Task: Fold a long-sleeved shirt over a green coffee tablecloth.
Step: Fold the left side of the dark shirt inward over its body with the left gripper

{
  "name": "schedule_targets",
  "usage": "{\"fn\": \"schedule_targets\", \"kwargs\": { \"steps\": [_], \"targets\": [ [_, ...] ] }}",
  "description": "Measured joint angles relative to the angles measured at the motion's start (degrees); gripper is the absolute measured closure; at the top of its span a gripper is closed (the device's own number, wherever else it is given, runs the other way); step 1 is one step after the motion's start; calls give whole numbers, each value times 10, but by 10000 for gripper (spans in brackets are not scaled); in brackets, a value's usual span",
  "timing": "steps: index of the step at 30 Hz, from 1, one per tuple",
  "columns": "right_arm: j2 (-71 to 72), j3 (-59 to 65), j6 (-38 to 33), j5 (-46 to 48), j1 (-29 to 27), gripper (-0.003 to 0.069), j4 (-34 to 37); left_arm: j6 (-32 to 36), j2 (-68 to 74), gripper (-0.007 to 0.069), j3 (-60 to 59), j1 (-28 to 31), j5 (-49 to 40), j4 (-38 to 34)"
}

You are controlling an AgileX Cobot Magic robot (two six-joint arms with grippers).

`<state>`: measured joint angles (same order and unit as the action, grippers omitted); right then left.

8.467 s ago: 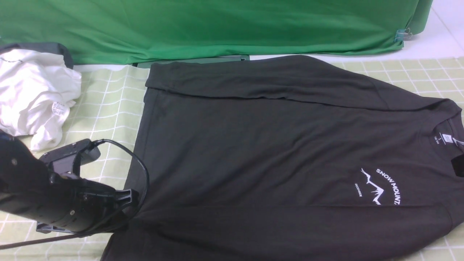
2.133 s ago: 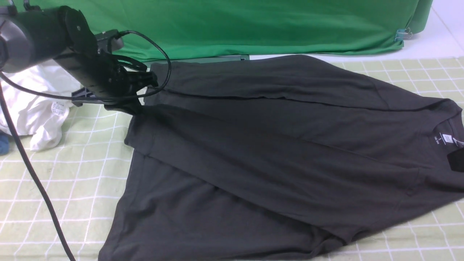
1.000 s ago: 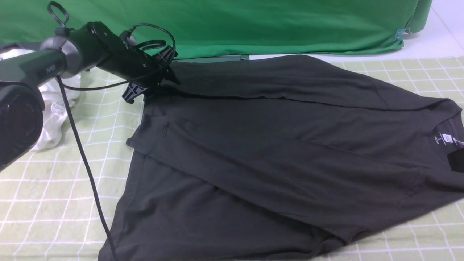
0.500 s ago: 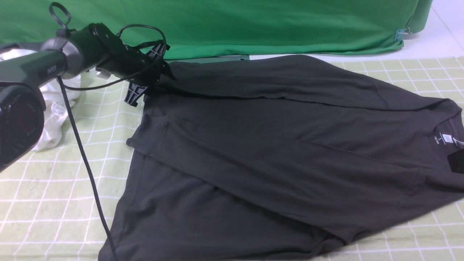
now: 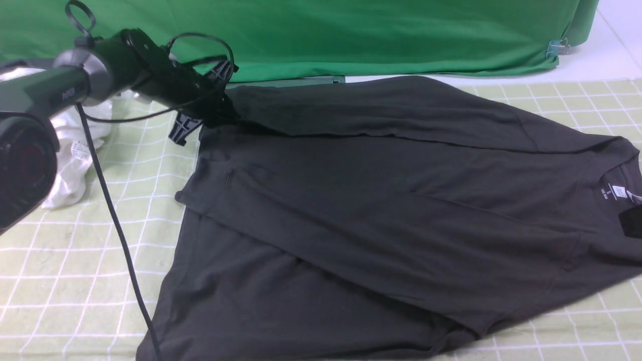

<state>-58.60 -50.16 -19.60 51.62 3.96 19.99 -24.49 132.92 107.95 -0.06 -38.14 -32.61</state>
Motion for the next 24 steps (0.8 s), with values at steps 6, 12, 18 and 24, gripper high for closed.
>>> {"fn": "schedule_targets", "kwargs": {
  "steps": [6,12,18,24],
  "targets": [
    [0,0,0,-3,0,421,0,5,-87,604,0,-8,-71,4],
    [0,0,0,0,0,421,0,-8,-160,603,1,-35,-163,94],
    [0,0,0,4,0,421,0,-9,-227,603,-92,-65,-207,210],
    [0,0,-2,7,0,421,0,5,-281,603,-263,-68,-117,202]
  ]
}}
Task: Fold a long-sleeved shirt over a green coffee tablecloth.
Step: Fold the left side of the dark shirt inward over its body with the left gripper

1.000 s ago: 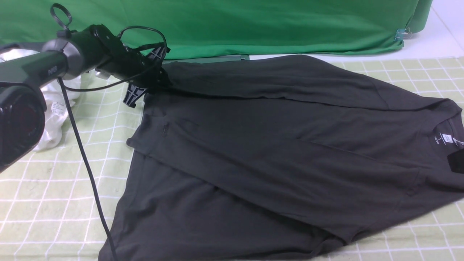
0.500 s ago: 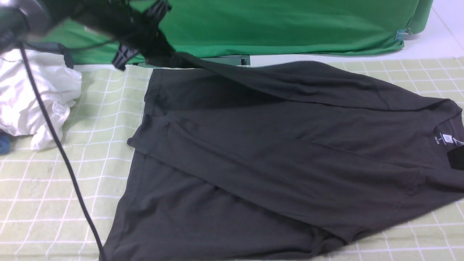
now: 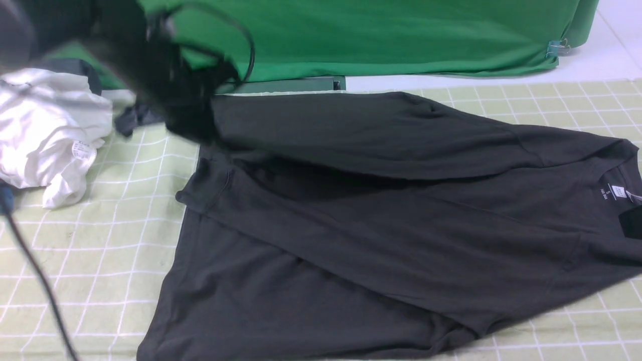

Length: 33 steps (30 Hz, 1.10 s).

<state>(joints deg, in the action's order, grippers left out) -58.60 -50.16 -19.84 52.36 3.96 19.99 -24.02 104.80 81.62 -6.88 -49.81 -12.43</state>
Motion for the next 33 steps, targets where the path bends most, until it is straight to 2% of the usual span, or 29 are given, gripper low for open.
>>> {"fn": "schedule_targets", "kwargs": {
  "steps": [7,12,15,17,19,20,23,27,33],
  "targets": [
    [0,0,0,-1,0,421,0,4,-2,602,-147,0,143,-11],
    [0,0,0,-9,0,421,0,4,-2,596,-157,0,169,-11],
    [0,0,0,-10,0,421,0,12,-2,559,-157,0,162,-11],
    [0,0,0,-10,0,421,0,28,-2,540,-152,2,146,-11],
    [0,0,0,-10,0,421,0,67,-1,469,-119,18,88,-15],
    [0,0,0,-10,0,421,0,68,-1,463,-115,20,83,-15],
    [0,0,0,-11,0,421,0,82,-1,344,-44,60,-14,-16],
    [0,0,0,-11,0,421,0,104,-3,241,9,91,-120,-1],
    [0,0,0,-11,0,421,0,136,-7,183,18,95,-195,9]
  ]
}}
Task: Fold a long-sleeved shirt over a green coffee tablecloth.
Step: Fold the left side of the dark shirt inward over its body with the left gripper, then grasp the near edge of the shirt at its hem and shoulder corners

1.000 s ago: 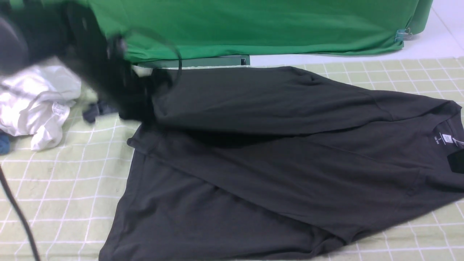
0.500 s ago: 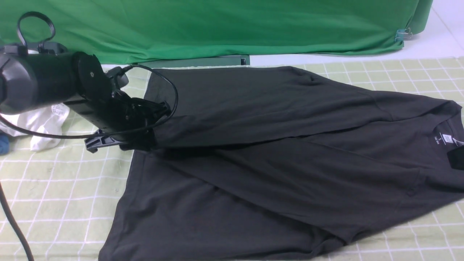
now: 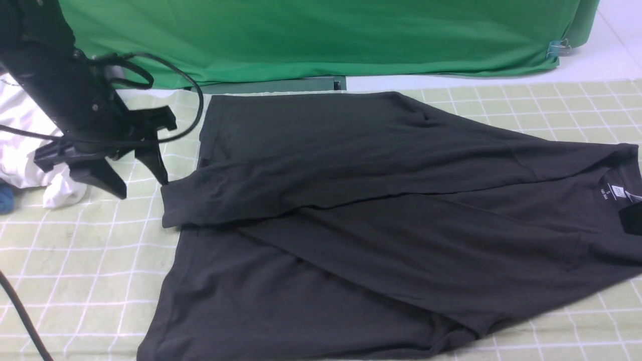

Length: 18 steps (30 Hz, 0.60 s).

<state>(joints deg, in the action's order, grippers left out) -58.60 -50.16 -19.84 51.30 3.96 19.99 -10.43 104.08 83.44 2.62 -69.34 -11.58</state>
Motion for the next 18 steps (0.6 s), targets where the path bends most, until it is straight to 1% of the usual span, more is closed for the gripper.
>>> {"fn": "schedule_targets", "kwargs": {
  "steps": [2,6,9,12,14,18],
  "targets": [
    [0,0,0,0,0,421,0,6,0,181,0,0,-1,-8],
    [0,0,0,0,0,421,0,50,-8,179,-1,0,-2,-40],
    [0,0,0,1,0,421,0,65,-29,179,-25,-5,0,-50],
    [0,0,0,1,0,421,0,73,-63,179,-95,-22,0,-49],
    [0,0,0,1,0,421,0,77,-84,181,-158,-43,8,-45],
    [0,0,0,1,0,421,0,77,-105,188,-270,-92,72,-34]
  ]
}}
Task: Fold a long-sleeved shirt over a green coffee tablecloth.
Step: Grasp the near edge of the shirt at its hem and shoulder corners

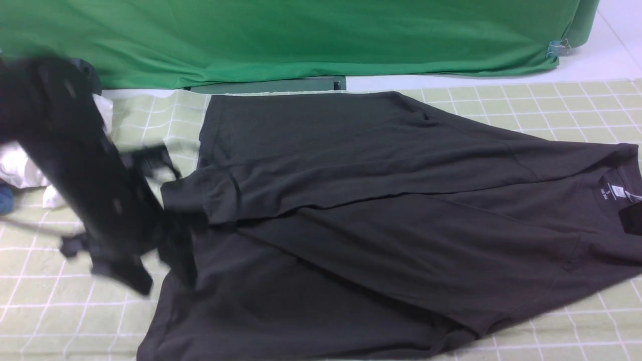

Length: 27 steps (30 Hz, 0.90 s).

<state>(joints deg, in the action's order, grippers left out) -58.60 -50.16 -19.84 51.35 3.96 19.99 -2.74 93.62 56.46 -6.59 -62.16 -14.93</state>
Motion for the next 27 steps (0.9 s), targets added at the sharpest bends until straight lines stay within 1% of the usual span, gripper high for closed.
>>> {"fn": "schedule_targets", "kwargs": {
  "steps": [3,5,7,9,12,14,20,21,23,24,26,27],
  "targets": [
    [0,0,0,0,0,421,0,-1,-1,191,-61,-23,34,1],
    [0,0,0,0,0,421,0,-4,-1,191,-85,-27,39,8],
    [0,0,0,0,0,421,0,-17,-1,191,-95,-27,40,26],
    [0,0,0,0,0,421,0,-45,-1,191,-104,-27,46,58],
    [0,0,1,0,0,421,0,-69,-1,191,-105,-27,53,82],
    [0,0,1,-1,0,421,0,-74,-2,191,-106,-27,60,82],
    [0,0,1,-1,0,421,0,-60,-2,193,-106,-27,83,37],
    [0,0,1,-1,0,421,0,-58,-2,201,-106,-27,82,28],
    [0,0,1,0,0,421,0,-54,-2,249,-106,-27,71,25],
    [-1,0,3,3,0,421,0,-53,-2,276,-106,-27,66,25],
    [-2,0,4,16,0,421,3,-49,-2,365,-106,-27,62,29],
    [-4,0,4,18,0,421,4,-46,-2,376,-106,-27,62,30]
  ]
}}
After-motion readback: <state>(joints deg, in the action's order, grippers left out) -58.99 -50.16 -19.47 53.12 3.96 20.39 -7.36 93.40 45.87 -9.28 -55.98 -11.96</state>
